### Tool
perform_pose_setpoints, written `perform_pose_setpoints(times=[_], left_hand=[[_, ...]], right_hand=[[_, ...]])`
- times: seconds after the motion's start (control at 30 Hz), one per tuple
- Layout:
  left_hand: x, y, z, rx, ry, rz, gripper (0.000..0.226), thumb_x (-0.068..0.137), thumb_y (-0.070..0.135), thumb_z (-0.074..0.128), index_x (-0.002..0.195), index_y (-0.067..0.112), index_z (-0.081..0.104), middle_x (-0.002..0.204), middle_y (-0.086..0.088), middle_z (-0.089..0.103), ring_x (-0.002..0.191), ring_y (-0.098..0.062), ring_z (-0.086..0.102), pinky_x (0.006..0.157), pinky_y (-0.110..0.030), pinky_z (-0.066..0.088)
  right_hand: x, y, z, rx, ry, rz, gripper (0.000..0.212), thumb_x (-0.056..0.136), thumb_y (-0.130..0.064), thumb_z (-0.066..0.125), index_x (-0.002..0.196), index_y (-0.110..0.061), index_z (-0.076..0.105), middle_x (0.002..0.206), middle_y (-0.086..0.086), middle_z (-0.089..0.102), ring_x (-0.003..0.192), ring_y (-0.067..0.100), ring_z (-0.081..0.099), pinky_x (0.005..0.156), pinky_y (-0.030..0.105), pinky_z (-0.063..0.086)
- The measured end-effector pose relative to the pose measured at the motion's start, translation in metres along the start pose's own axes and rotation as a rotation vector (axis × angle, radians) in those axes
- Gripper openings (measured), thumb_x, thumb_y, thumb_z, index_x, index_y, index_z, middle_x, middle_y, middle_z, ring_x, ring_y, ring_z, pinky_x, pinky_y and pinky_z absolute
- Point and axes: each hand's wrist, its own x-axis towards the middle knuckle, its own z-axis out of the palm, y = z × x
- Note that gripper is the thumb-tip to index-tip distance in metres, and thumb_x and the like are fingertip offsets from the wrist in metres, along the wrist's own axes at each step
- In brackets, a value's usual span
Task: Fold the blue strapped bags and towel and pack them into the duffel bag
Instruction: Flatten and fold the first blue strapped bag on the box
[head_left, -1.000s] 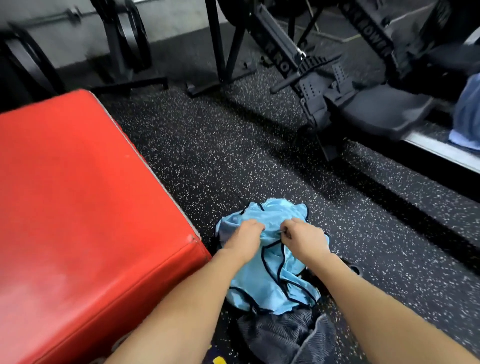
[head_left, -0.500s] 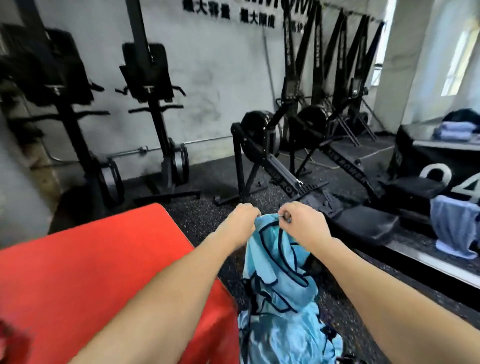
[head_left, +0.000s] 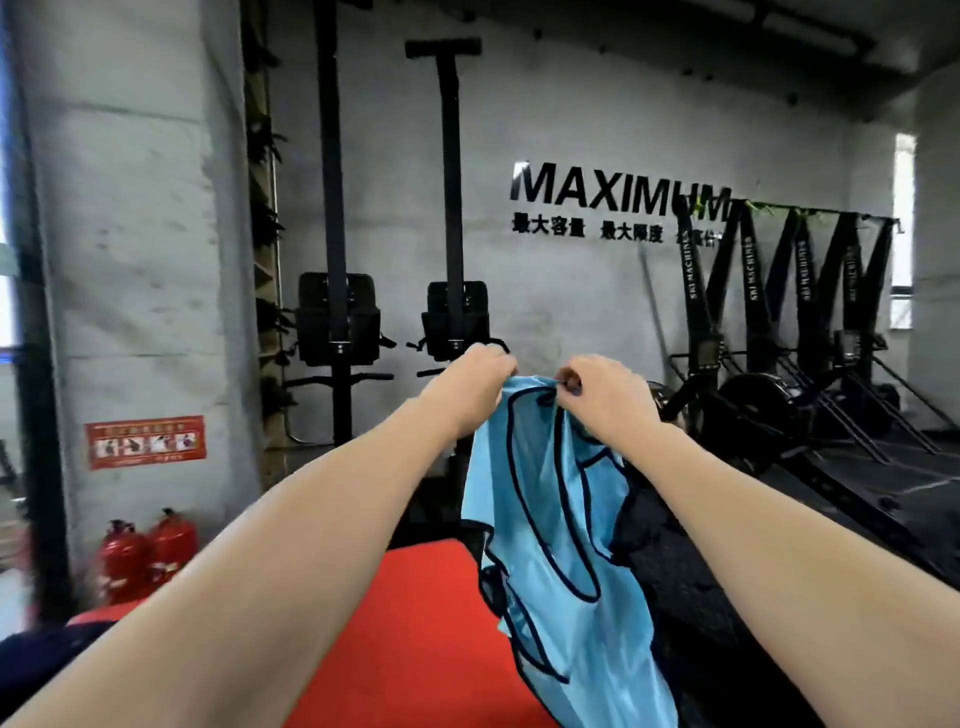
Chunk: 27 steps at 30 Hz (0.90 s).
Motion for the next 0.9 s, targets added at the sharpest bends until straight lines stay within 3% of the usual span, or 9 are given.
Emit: perform_pose_setpoints(times=[0.1, 0.27, 0.4, 0.7, 0.9], left_hand=[[-0.025, -0.032, -0.021, 0.078, -0.032, -0.043, 0.028, 0.093, -0.001, 0.048, 0.114, 0.008, 0.064, 0.111, -0.009, 0.059, 0.106, -0.026, 0.053, 0.093, -0.036, 0.044], [-0.072, -0.080, -0.034, 0.145, -0.053, -0.102, 0.025, 0.094, 0.002, 0.051, 0.114, 0.011, 0.064, 0.113, -0.005, 0.060, 0.108, -0.024, 0.053, 0.098, -0.038, 0.044], [-0.114, -0.098, -0.026, 0.143, -0.094, -0.173, 0.027, 0.094, 0.000, 0.050, 0.116, 0.010, 0.062, 0.117, -0.007, 0.060, 0.111, -0.025, 0.053, 0.099, -0.038, 0.043], [-0.271, -0.108, 0.071, -0.047, -0.422, -0.366, 0.042, 0.094, 0.008, 0.048, 0.133, 0.019, 0.057, 0.131, -0.006, 0.054, 0.126, -0.026, 0.051, 0.101, -0.044, 0.046], [-0.361, -0.107, 0.130, -0.145, -0.487, -0.499, 0.042, 0.094, 0.011, 0.047, 0.133, 0.024, 0.056, 0.135, 0.002, 0.053, 0.131, -0.019, 0.047, 0.100, -0.039, 0.046]], right_hand=[[0.011, -0.040, 0.011, 0.021, -0.004, -0.061, 0.018, 0.092, -0.030, 0.058, 0.107, -0.027, 0.067, 0.110, -0.005, 0.066, 0.103, 0.022, 0.061, 0.072, 0.030, 0.038], [0.011, -0.097, 0.040, 0.114, -0.060, -0.118, 0.019, 0.093, -0.028, 0.057, 0.108, -0.024, 0.068, 0.108, -0.003, 0.067, 0.102, 0.021, 0.061, 0.081, 0.036, 0.051], [-0.008, -0.127, 0.076, 0.119, -0.143, -0.141, 0.017, 0.094, -0.030, 0.056, 0.107, -0.023, 0.065, 0.106, -0.003, 0.064, 0.100, 0.021, 0.060, 0.072, 0.032, 0.043], [-0.139, -0.137, 0.193, 0.145, -0.528, -0.088, 0.030, 0.088, -0.041, 0.058, 0.116, -0.032, 0.063, 0.111, -0.010, 0.061, 0.107, 0.018, 0.060, 0.089, 0.035, 0.048], [-0.209, -0.150, 0.260, 0.220, -0.703, -0.050, 0.029, 0.088, -0.041, 0.055, 0.115, -0.033, 0.062, 0.105, -0.013, 0.059, 0.103, 0.014, 0.060, 0.086, 0.033, 0.048]])
